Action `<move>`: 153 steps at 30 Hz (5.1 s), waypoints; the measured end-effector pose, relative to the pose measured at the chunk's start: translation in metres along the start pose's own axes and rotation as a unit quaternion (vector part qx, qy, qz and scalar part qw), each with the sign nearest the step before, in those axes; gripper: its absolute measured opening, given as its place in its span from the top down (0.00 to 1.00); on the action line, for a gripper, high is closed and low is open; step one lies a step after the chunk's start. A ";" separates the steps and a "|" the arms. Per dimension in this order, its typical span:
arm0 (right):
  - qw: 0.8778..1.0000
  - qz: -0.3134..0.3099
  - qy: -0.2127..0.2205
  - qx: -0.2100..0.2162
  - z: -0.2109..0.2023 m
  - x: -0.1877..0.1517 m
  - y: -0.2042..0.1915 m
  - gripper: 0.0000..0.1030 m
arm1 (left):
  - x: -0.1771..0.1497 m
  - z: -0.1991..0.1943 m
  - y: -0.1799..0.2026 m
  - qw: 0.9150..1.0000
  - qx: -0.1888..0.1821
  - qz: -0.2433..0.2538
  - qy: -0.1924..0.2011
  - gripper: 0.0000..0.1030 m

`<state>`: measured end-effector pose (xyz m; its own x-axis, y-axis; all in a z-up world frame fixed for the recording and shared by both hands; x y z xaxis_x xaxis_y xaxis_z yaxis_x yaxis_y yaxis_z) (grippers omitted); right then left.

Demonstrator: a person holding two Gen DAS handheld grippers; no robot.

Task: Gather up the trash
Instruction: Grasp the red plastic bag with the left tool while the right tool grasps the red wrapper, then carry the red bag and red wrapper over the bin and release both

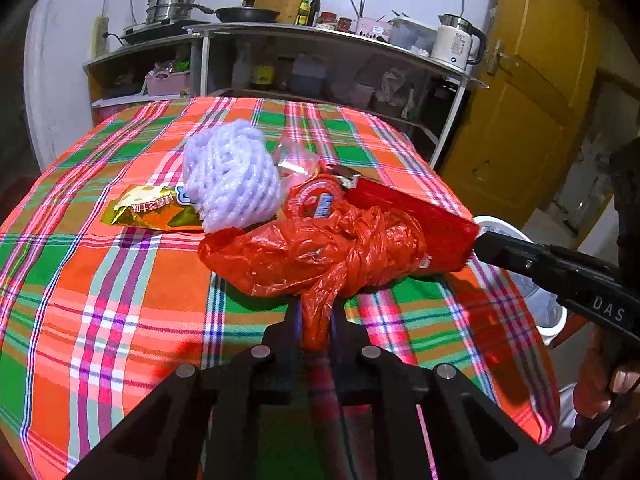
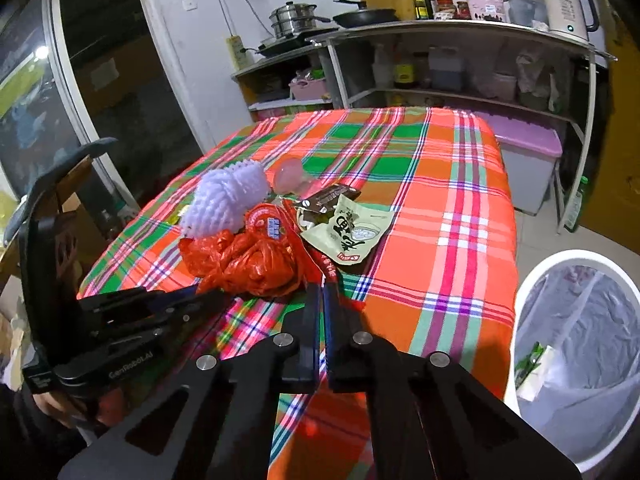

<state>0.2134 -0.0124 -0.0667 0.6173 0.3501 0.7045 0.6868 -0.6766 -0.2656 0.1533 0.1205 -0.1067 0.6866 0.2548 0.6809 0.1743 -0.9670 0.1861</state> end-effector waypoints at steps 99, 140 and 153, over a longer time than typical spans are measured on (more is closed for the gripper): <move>0.980 0.132 0.068 -0.132 -0.133 -0.042 0.148 0.89 | 0.042 0.000 0.181 0.987 -0.108 0.115 0.024 0.88; 0.966 0.197 0.044 -0.160 -0.128 -0.077 0.213 0.65 | 0.026 0.058 0.240 0.980 -0.135 0.144 -0.030 0.72; 0.979 0.142 0.071 -0.130 -0.142 -0.050 0.139 0.65 | 0.036 -0.007 0.197 0.986 -0.107 0.121 0.030 0.72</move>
<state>0.2236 -0.2162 -0.0461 0.6971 0.0431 0.7157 0.3626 -0.8824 -0.3000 0.2071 -0.0610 -0.0405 0.6457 0.0226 0.7633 -0.1476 -0.9770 0.1538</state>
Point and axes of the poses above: each gripper's, at about its wrist camera, not at the fingertips, and z roughly the way its jaws point, y to its right, x to its top, the point moved 8 cm from there along z, roughly the way its jaws point, and after that the axes turned 1 degree about -y, right-handed, at the moved point
